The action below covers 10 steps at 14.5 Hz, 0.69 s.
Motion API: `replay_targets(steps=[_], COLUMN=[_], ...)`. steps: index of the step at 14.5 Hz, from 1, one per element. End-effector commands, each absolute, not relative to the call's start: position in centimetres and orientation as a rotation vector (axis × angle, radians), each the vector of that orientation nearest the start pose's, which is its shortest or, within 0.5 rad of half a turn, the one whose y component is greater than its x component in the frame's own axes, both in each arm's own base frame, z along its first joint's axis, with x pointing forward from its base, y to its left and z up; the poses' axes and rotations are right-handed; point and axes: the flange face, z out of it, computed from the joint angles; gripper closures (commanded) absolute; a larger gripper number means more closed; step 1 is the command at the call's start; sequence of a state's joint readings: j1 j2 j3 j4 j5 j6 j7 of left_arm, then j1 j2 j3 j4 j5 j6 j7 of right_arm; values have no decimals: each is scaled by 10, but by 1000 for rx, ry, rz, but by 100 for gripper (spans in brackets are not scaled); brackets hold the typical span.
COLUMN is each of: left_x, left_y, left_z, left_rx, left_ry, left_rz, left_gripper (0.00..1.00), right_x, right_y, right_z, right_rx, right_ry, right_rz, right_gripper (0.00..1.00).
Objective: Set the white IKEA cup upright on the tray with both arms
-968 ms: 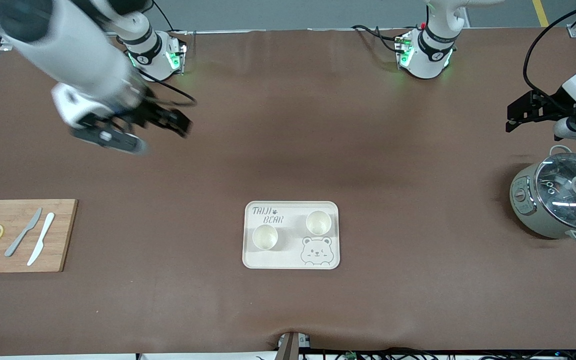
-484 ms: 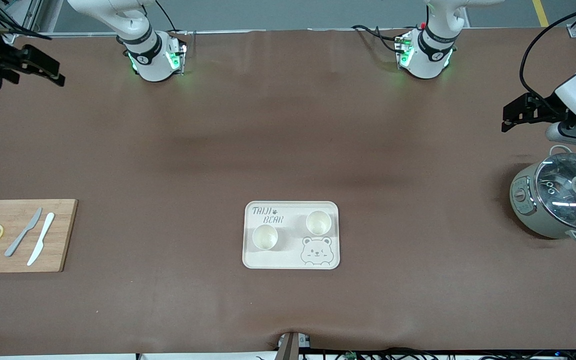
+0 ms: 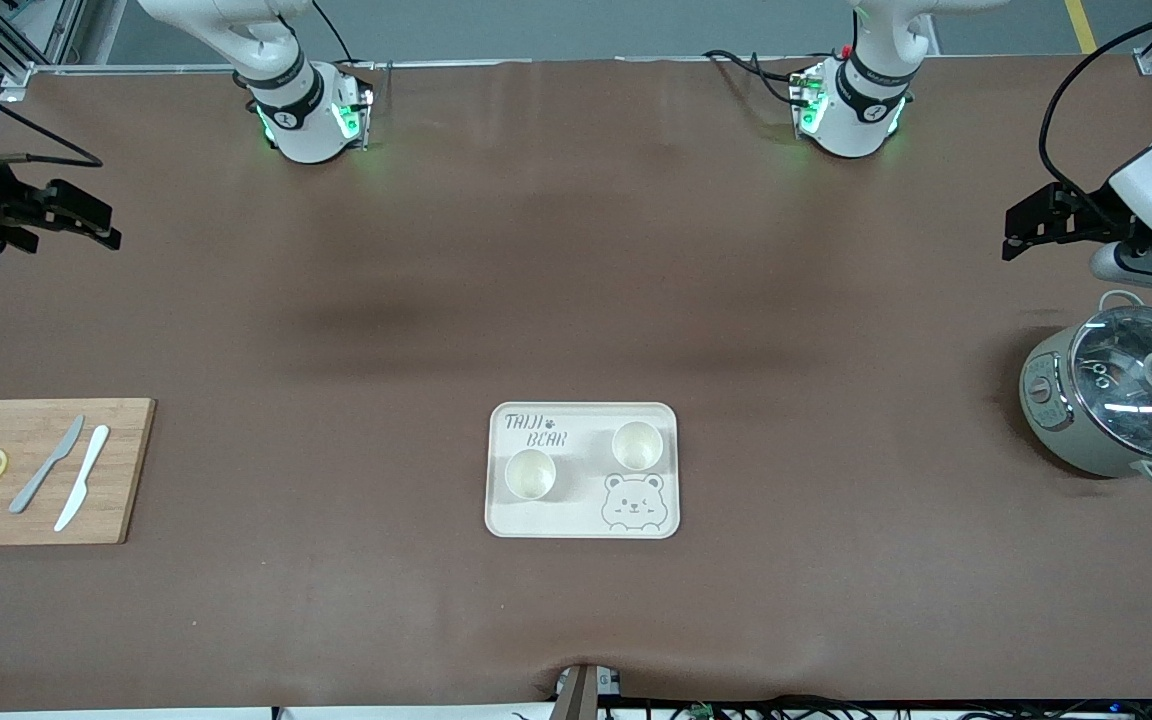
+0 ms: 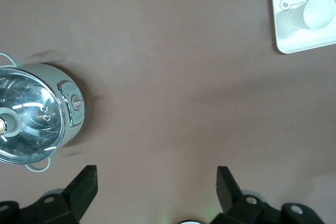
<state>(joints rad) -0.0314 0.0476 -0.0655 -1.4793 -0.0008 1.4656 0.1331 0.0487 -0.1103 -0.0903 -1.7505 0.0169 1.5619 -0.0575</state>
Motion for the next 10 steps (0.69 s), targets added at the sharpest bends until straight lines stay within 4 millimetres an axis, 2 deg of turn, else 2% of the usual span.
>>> replay_targets(steps=[1,10], left_x=[553,553], left_y=[-52,-51], left_z=[639,638], left_rx=[-3140,-3145], left_ry=[351,276], left_rz=[108,111], left_gripper=[0,0], right_x=[505,506], right_y=[-21,-30], right_z=[601,598], right_rx=[-3123,-3122], right_ry=[-49,-25], right_rz=[100,116], right_gripper=[0,0])
